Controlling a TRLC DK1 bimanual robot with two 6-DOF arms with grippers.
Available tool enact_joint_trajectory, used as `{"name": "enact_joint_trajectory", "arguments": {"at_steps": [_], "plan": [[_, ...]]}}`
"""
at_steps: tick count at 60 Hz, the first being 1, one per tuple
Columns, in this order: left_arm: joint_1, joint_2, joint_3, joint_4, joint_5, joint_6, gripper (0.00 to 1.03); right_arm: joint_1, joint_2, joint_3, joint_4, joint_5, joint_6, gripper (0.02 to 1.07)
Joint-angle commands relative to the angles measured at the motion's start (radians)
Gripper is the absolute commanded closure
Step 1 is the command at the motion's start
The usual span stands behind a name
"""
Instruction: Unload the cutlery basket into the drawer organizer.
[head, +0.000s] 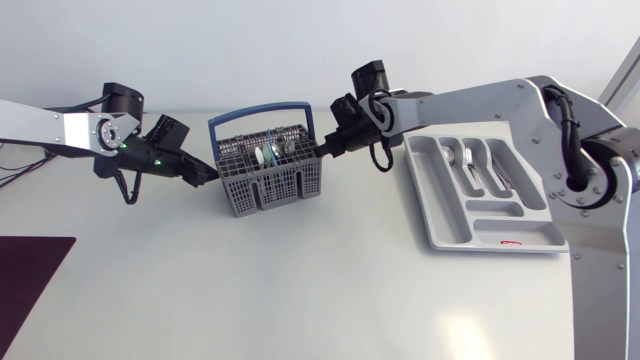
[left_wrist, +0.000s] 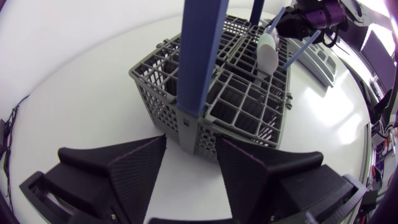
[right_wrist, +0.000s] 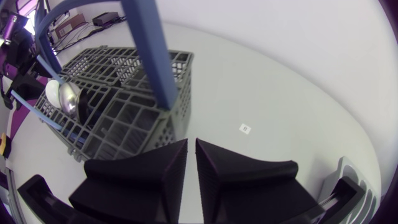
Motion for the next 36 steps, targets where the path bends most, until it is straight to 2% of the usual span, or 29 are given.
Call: {"name": "enact_joint_trajectory", "arguments": {"at_steps": [1, 9, 24, 32, 36], "plan": [[-0.021, 0.023, 0.045, 0.015, 0.016, -0.021, 0.44, 0.003, 0.020, 0.015, -0.024, -0.053, 0.035, 0.93], [-0.032, 0.017, 0.036, 0.015, 0.016, -0.024, 0.44, 0.004, -0.015, -0.028, -0.039, -0.130, 0.031, 0.93], [-0.053, -0.033, -0.033, 0.016, 0.016, -0.020, 0.44, 0.035, -0.196, -0.292, 0.002, -0.180, -0.023, 0.93], [-0.066, -0.051, -0.062, 0.024, 0.016, -0.017, 0.44, 0.059, -0.270, -0.398, 0.031, -0.189, -0.038, 0.94], [-0.064, -0.054, -0.074, 0.035, 0.016, -0.014, 0.44, 0.070, -0.296, -0.431, 0.048, -0.157, -0.046, 0.94]]}}
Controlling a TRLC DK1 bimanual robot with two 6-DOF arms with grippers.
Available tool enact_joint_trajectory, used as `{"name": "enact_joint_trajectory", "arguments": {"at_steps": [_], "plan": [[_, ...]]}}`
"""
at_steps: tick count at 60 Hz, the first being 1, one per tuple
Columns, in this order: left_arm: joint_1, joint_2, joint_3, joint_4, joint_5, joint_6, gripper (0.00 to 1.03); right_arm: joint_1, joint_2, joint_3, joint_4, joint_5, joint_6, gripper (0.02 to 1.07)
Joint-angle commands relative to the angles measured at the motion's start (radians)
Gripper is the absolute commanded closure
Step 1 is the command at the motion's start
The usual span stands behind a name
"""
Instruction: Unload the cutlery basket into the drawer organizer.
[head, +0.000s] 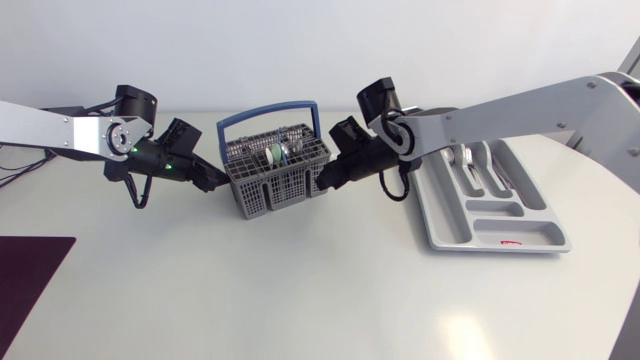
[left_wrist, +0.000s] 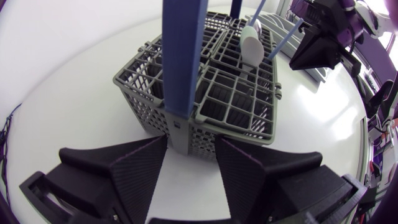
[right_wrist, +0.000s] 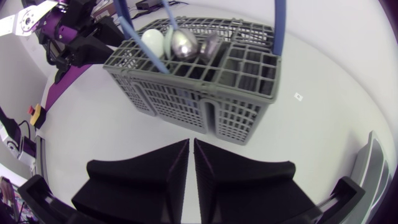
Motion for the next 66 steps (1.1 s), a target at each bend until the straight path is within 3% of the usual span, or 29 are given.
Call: {"name": "enact_joint_trajectory", "arguments": {"at_steps": [1, 15, 24, 31, 38, 61, 66], "plan": [[-0.005, -0.029, -0.034, 0.024, 0.018, -0.009, 0.44, 0.011, -0.045, -0.056, 0.031, 0.030, -0.018, 0.94], [0.044, -0.027, -0.042, 0.039, 0.018, -0.007, 0.43, -0.084, -0.024, -0.011, 0.071, 0.064, 0.028, 0.90], [0.056, -0.027, -0.042, 0.056, 0.018, -0.007, 0.40, -0.090, -0.022, 0.032, 0.088, 0.064, 0.031, 0.45], [0.058, -0.024, -0.040, 0.061, 0.018, -0.007, 0.34, -0.066, -0.024, 0.075, 0.103, 0.073, 0.020, 0.35], [0.056, -0.010, -0.034, 0.075, 0.018, -0.007, 0.26, -0.038, 0.016, 0.141, 0.125, 0.110, 0.017, 0.35], [0.059, 0.003, -0.014, 0.088, 0.018, -0.012, 0.26, 0.014, 0.243, 0.369, 0.177, 0.273, -0.032, 0.37], [0.058, 0.005, -0.016, 0.092, 0.018, -0.012, 0.26, 0.011, 0.272, 0.399, 0.181, 0.277, -0.030, 0.56]]}}
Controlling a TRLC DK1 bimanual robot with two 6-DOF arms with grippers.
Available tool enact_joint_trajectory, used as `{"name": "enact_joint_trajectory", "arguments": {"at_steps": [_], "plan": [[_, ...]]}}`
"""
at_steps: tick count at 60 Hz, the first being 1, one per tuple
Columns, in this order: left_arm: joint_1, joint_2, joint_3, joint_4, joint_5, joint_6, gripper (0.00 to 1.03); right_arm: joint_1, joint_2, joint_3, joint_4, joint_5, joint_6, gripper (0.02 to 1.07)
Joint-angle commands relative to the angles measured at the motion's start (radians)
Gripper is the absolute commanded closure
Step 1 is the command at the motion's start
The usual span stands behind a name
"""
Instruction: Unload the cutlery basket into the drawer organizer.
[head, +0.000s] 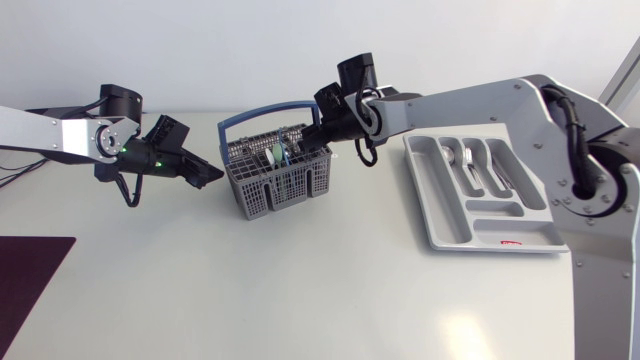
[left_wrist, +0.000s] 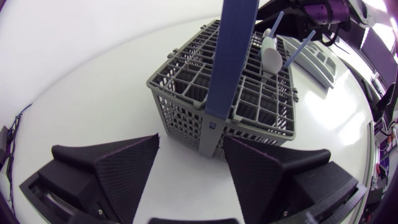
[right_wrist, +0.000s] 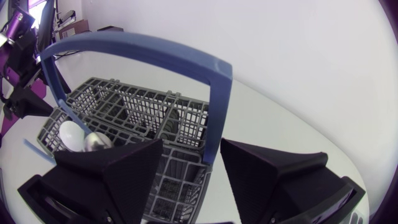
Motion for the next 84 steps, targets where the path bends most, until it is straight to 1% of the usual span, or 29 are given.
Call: {"name": "enact_joint_trajectory", "arguments": {"at_steps": [1, 8, 9, 10, 19, 31, 40, 52, 60, 62, 63, 65, 68, 70, 72, 74, 84], "plan": [[0.005, 0.010, -0.001, 0.016, 0.014, -0.012, 0.26, 0.003, 0.044, 0.046, 0.020, 0.016, -0.016, 0.59], [0.002, 0.015, -0.001, 0.021, 0.014, -0.012, 0.26, 0.006, 0.055, 0.043, 0.042, 0.034, -0.017, 0.88], [0.002, 0.015, -0.001, 0.021, 0.014, -0.012, 0.26, 0.006, 0.055, 0.040, 0.043, 0.037, -0.017, 0.91], [0.002, 0.015, -0.001, 0.022, 0.014, -0.012, 0.26, 0.008, 0.054, 0.036, 0.045, 0.040, -0.019, 0.92], [0.003, 0.015, -0.006, 0.022, 0.014, -0.012, 0.26, 0.009, 0.029, -0.013, 0.046, 0.042, -0.017, 0.94], [0.005, 0.006, -0.026, 0.022, 0.014, -0.009, 0.26, 0.020, -0.048, -0.142, 0.071, 0.063, -0.016, 0.96], [0.015, -0.016, -0.046, 0.022, 0.022, -0.006, 0.26, 0.040, -0.133, -0.277, 0.074, 0.108, -0.005, 0.96], [0.023, -0.040, -0.081, 0.024, 0.028, 0.016, 0.26, 0.084, -0.267, -0.469, 0.051, 0.209, 0.026, 0.96], [0.023, -0.062, -0.107, 0.024, 0.036, 0.020, 0.26, 0.090, -0.336, -0.570, 0.034, 0.229, 0.061, 0.95], [0.023, -0.068, -0.113, 0.024, 0.036, 0.023, 0.26, 0.090, -0.350, -0.592, 0.035, 0.233, 0.067, 0.92], [0.025, -0.071, -0.116, 0.024, 0.037, 0.023, 0.26, 0.092, -0.359, -0.602, 0.035, 0.233, 0.072, 0.88], [0.025, -0.077, -0.121, 0.024, 0.040, 0.025, 0.26, 0.093, -0.373, -0.616, 0.040, 0.233, 0.072, 0.74], [0.026, -0.086, -0.127, 0.024, 0.043, 0.025, 0.26, 0.098, -0.396, -0.633, 0.042, 0.233, 0.072, 0.47], [0.029, -0.094, -0.130, 0.024, 0.043, 0.025, 0.26, 0.101, -0.416, -0.644, 0.045, 0.235, 0.072, 0.32], [0.034, -0.102, -0.133, 0.022, 0.045, 0.025, 0.26, 0.103, -0.437, -0.652, 0.045, 0.236, 0.070, 0.22], [0.040, -0.116, -0.139, 0.022, 0.051, 0.025, 0.26, 0.104, -0.462, -0.661, 0.045, 0.238, 0.070, 0.18], [0.069, -0.201, -0.191, -0.004, 0.062, 0.059, 0.25, 0.100, -0.615, -0.734, 0.014, 0.230, 0.066, 0.18]]}}
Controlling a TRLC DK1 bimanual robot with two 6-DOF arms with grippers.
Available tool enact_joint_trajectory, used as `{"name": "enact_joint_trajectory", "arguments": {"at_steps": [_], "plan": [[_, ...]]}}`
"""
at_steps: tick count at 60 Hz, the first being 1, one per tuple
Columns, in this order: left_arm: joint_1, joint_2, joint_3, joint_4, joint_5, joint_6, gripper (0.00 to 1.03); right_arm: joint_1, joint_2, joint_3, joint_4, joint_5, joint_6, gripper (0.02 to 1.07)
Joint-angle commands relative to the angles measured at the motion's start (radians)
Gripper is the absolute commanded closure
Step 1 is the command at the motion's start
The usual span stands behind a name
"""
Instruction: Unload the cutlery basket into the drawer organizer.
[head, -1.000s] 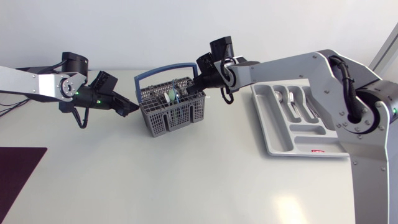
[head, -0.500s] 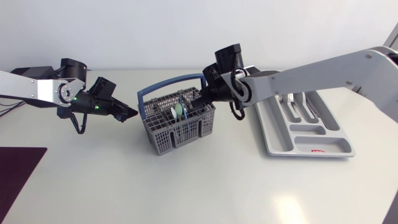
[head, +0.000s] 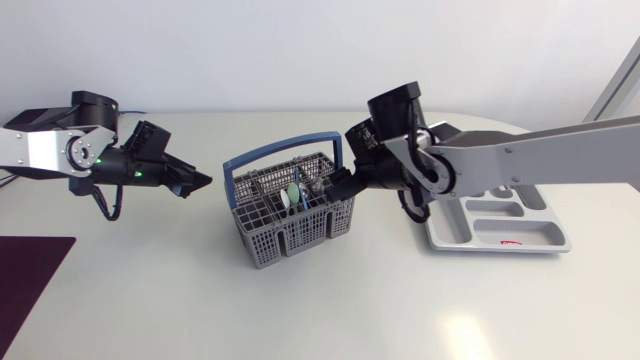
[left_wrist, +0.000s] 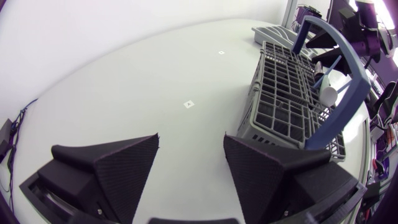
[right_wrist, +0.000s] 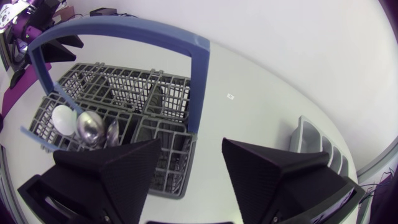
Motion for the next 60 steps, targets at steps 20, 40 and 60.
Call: {"name": "enact_joint_trajectory", "arguments": {"at_steps": [20, 40, 60], "plan": [[-0.027, -0.115, -0.140, -0.062, 0.015, 0.120, 0.25, -0.180, -0.096, -0.080, -0.046, -0.133, -0.020, 0.93], [-0.133, -0.072, -0.124, -0.050, 0.000, 0.110, 0.47, -0.189, 0.109, 0.039, -0.047, -0.267, 0.011, 0.97], [-0.163, 0.050, -0.020, 0.004, -0.026, 0.053, 0.47, -0.105, 0.045, -0.027, -0.066, -0.326, 0.006, 0.97]]}}
